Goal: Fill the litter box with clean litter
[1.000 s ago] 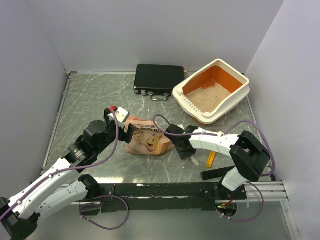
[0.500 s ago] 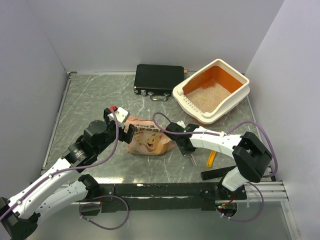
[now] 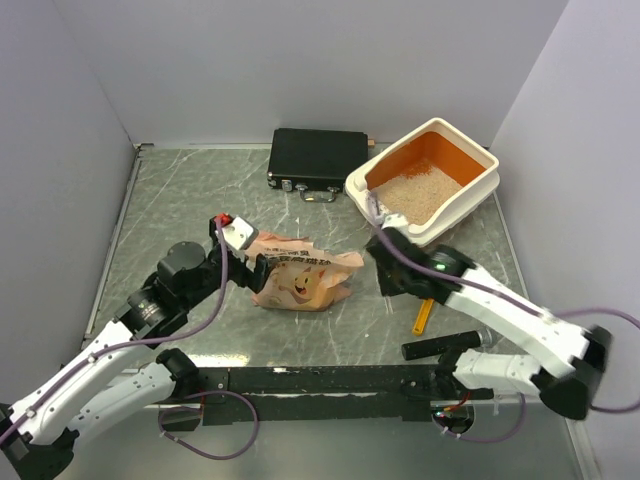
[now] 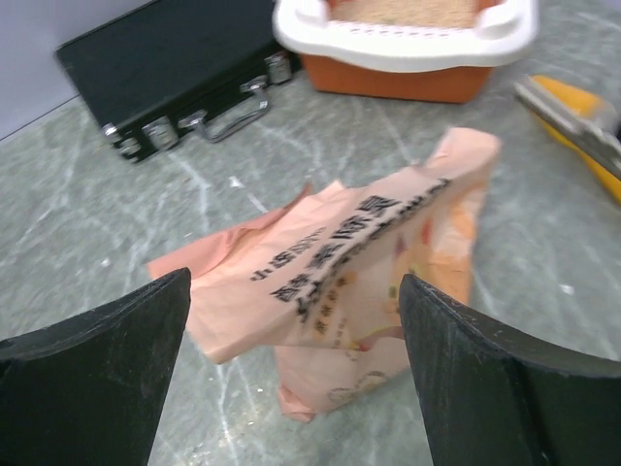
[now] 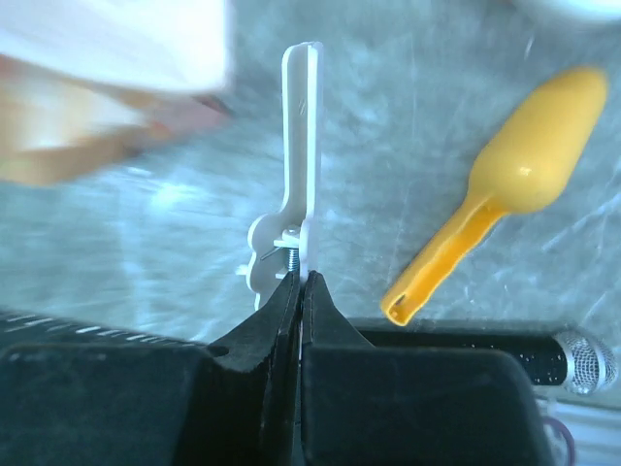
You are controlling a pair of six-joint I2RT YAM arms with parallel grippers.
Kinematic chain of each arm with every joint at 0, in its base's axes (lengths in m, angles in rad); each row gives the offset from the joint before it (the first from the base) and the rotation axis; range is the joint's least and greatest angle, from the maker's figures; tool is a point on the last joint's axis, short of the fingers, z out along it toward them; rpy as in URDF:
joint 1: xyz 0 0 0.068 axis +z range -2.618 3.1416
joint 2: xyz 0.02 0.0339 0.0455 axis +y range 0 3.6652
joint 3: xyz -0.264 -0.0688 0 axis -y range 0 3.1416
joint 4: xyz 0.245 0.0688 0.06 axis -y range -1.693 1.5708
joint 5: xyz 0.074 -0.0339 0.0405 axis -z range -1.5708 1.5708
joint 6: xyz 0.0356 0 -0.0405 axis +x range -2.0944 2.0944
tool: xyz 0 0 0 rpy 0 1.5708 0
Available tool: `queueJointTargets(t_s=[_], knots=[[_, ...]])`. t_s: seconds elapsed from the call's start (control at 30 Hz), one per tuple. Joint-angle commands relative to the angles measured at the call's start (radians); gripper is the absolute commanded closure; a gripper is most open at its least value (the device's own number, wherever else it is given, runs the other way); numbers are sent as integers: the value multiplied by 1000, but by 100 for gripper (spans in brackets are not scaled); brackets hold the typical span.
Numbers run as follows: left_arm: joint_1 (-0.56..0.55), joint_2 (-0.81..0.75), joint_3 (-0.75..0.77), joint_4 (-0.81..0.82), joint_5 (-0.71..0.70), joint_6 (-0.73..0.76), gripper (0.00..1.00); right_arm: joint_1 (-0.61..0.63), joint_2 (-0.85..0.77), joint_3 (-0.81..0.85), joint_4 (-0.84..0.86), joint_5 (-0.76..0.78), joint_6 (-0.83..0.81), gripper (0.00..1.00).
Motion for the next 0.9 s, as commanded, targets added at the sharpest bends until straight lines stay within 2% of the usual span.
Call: queueJointTargets(t_s=[0.0,0.07,0.13,0.3,0.4,0.53,0.67,0.87], knots=[[-1,11,135,-33,172,-78,10,10,-178,134,-28,-58,-62,100],[-1,27,179,-49,250,-123,10,10,-260,136,93,-159,-105,100],[-1,28,190,-22,351,-189,11,10,-296,137,188,-333,-141,100],[-1,9,170,118,483,-353,9,10,-343,146,311,-705,-190,100],[1,18,182,184,545,-443,9,8,-360,143,359,-857,-225,100],[-1,52,178,300,631,-563,8,10,-386,128,434,-997,-244,100],[-1,49,138,428,681,-669,7,11,-403,117,479,-1031,-258,100],[-1,44,81,537,724,-769,7,10,-388,120,525,-1046,-267,100]])
